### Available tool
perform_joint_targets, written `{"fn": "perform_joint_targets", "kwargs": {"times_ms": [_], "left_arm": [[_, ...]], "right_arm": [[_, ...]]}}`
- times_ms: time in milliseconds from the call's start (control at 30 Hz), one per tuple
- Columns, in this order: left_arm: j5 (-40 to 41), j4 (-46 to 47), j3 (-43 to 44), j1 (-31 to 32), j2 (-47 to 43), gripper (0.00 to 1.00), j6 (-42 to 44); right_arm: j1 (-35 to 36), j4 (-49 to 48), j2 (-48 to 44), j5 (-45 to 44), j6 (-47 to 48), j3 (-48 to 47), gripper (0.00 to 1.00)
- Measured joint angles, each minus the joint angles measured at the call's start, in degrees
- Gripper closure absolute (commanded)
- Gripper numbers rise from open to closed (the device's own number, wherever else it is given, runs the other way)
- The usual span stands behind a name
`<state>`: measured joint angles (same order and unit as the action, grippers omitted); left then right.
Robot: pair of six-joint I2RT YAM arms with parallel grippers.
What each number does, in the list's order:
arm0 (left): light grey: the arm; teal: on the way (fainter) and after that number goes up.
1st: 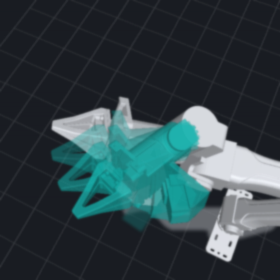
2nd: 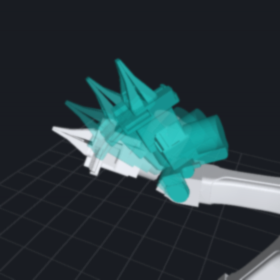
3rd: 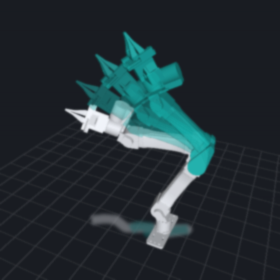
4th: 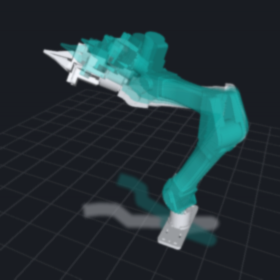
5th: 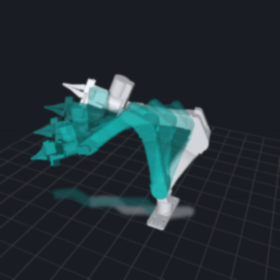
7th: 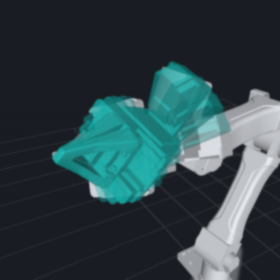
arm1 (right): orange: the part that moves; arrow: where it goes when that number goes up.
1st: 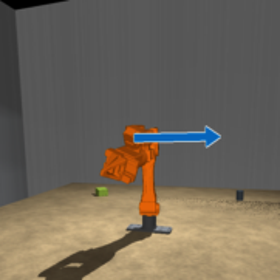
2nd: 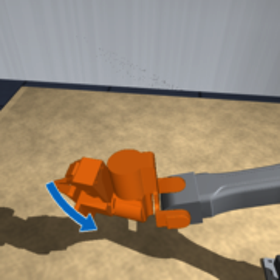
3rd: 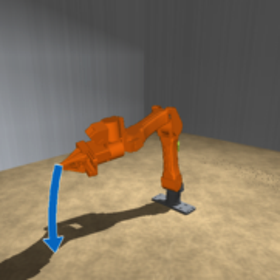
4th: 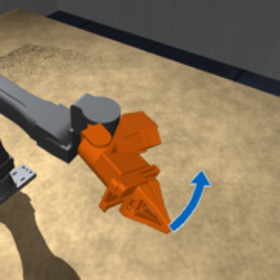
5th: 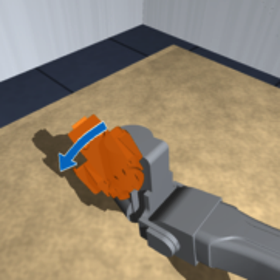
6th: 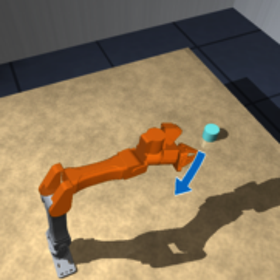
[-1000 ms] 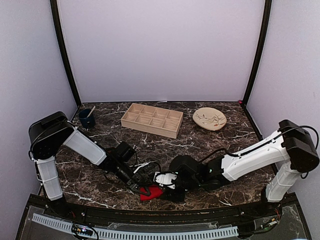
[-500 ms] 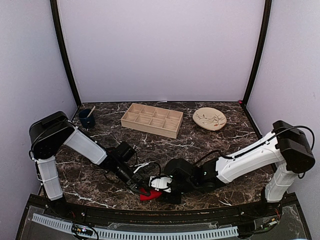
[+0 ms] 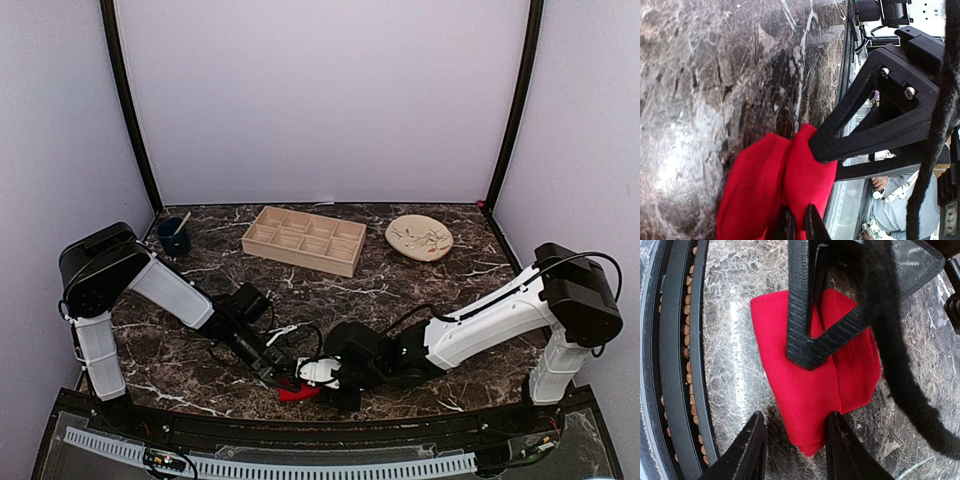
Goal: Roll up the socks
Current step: Roll the sock at the center of the board.
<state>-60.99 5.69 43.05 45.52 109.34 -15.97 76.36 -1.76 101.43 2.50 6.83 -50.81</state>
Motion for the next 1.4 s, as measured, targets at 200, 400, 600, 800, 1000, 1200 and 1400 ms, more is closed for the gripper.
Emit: {"fn": "perform_joint_targets", "kwargs": {"times_ms": [200,400,600,800,1000,1200,1400], "left_arm": [[-1.01,-0.26,0.00,-0.04,0.15,1.00,0.57],[-1.60,-1.09,0.00,-0.15,0.15,1.00,0.83],[-1.44,-1.75,0.13,-0.28,0.15,0.98,0.79],[1.86,-4.17,0.26,-1.07,-1.55,0.74,-0.20],[11.72,-6.97,0.24,-4.44,-8.41,0.63,-1.86],[19.39,-9.57,0.37,-6.69,-12.76,0.68,-3.21],[23.71,-12.66,-0.85,-6.67,-17.09,0.88,-6.86]], "right_arm": [[0.00,-2.03,1.27,-0.61,0.15,0.00,0.74],[-0.02,-3.67,2.29,-0.90,0.39,-0.24,0.84],[0.00,-3.87,2.45,-0.63,0.55,-0.44,0.89],[0.00,-3.61,2.45,-0.63,0.61,-0.61,0.90],[0.00,-3.63,2.45,-0.87,0.35,-0.63,0.91],[0.02,-2.99,2.45,-1.97,-0.74,-0.96,0.91],[0.44,-1.20,2.45,-4.59,-2.69,-1.88,0.91]]}}
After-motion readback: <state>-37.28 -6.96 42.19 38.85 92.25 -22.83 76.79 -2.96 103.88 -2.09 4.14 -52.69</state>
